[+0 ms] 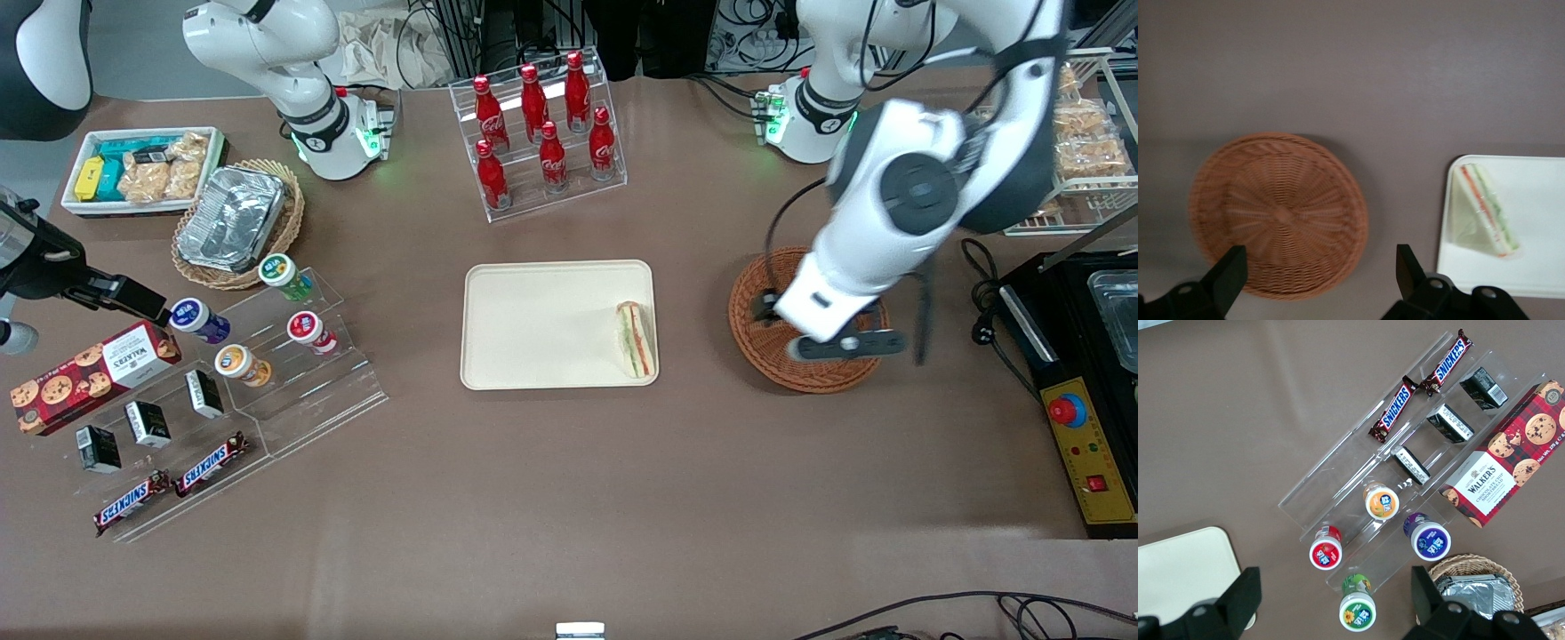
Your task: Place sandwich from basket to tray
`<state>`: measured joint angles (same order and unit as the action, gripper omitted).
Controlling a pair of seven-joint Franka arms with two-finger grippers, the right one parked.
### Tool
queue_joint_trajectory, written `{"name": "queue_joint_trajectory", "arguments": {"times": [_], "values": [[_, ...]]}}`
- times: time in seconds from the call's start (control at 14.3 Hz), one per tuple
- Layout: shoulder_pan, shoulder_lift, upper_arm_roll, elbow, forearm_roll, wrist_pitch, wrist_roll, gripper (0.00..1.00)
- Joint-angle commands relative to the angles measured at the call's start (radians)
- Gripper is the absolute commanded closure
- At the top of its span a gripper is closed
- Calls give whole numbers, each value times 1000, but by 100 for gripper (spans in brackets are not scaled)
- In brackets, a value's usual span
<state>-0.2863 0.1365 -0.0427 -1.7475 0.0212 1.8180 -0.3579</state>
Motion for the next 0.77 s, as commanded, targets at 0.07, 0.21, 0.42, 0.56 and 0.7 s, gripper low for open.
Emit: {"name": "queue_joint_trajectory", "arguments": {"times": [0.07, 0.21, 0.42, 0.56, 0.7], "values": [[105, -80, -9, -13, -9, -58, 170, 1], [156, -103, -9, -13, -10, -63, 220, 1], [225, -129, -17, -12, -12, -106, 270, 1], [251, -146, -14, -9, -82, -111, 298, 1], [263, -150, -11, 6, -113, -114, 310, 1]]}}
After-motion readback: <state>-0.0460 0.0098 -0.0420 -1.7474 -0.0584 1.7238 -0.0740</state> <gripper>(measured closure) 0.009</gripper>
